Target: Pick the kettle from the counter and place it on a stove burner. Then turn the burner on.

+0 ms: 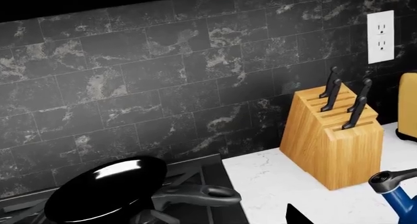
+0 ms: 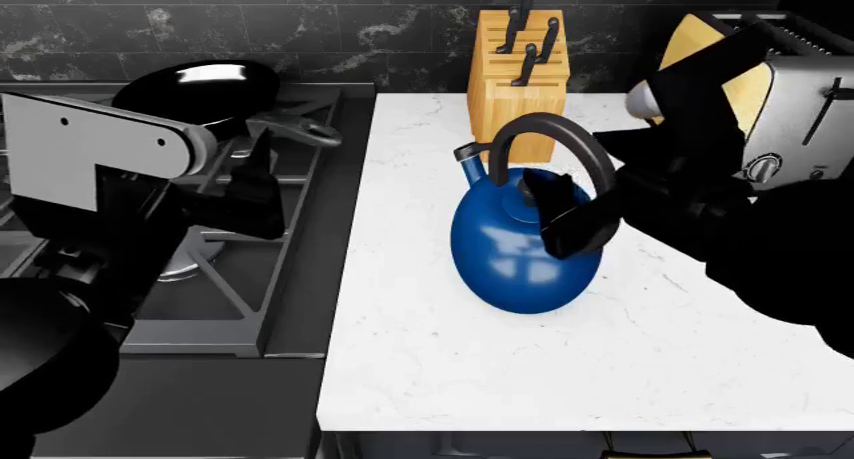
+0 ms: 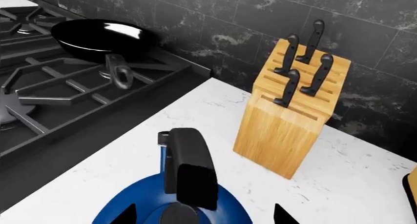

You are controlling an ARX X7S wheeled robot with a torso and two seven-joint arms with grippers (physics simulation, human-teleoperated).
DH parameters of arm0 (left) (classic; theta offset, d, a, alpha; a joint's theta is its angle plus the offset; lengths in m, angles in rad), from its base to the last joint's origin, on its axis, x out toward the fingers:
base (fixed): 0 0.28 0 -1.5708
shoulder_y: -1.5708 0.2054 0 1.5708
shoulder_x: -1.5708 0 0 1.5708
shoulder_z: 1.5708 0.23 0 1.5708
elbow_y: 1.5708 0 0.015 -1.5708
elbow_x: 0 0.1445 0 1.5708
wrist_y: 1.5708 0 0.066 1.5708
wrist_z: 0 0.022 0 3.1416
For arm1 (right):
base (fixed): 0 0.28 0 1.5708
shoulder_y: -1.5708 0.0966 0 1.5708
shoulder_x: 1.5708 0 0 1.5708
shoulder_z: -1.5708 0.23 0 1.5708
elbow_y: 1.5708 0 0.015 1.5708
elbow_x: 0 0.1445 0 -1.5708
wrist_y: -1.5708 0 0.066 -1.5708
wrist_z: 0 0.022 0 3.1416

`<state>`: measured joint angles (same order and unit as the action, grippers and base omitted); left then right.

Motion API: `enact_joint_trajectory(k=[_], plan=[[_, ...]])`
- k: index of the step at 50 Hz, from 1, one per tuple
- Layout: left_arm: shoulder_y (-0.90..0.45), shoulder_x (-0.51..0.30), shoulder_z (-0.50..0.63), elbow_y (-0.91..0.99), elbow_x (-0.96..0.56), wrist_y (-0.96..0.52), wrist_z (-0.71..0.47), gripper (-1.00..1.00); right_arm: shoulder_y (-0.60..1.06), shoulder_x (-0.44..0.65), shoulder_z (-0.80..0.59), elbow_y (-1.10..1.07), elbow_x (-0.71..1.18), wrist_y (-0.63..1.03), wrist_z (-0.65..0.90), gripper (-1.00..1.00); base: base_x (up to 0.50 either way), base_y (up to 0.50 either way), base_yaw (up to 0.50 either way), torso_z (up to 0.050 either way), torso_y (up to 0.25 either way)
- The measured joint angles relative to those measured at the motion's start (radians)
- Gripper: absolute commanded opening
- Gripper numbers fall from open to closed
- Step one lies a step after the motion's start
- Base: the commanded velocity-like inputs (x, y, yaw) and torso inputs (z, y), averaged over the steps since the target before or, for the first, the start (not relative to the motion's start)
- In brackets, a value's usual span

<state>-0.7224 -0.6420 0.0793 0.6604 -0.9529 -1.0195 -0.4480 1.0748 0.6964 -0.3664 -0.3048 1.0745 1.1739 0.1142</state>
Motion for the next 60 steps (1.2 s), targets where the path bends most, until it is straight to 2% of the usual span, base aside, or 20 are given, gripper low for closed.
enact_joint_trajectory(k=[6, 7, 42, 60], plan=[[0.000, 0.000, 0.006, -0.006, 0.006, 0.006, 0.003, 1.00, 0.003, -0.008, -0.023, 0.021, -0.025, -0.017, -0.021, 1.00, 0.00, 0.00, 0.00, 0.000, 0.000], [0.001, 0.000, 0.007, -0.007, 0.008, 0.008, 0.004, 1.00, 0.004, -0.008, -0.027, 0.023, -0.030, -0.022, -0.024, -1.00, 0.00, 0.00, 0.00, 0.000, 0.000], [-0.004, 0.002, 0.034, -0.023, 0.020, 0.023, 0.007, 1.00, -0.017, 0.004, -0.061, 0.020, -0.080, -0.109, -0.031, -1.00, 0.00, 0.00, 0.00, 0.000, 0.000], [-0.018, -0.005, 0.023, -0.011, -0.007, 0.012, -0.006, 1.00, 0.020, -0.008, -0.029, -0.024, -0.079, -0.114, 0.060, -1.00, 0.00, 0.00, 0.00, 0.000, 0.000]])
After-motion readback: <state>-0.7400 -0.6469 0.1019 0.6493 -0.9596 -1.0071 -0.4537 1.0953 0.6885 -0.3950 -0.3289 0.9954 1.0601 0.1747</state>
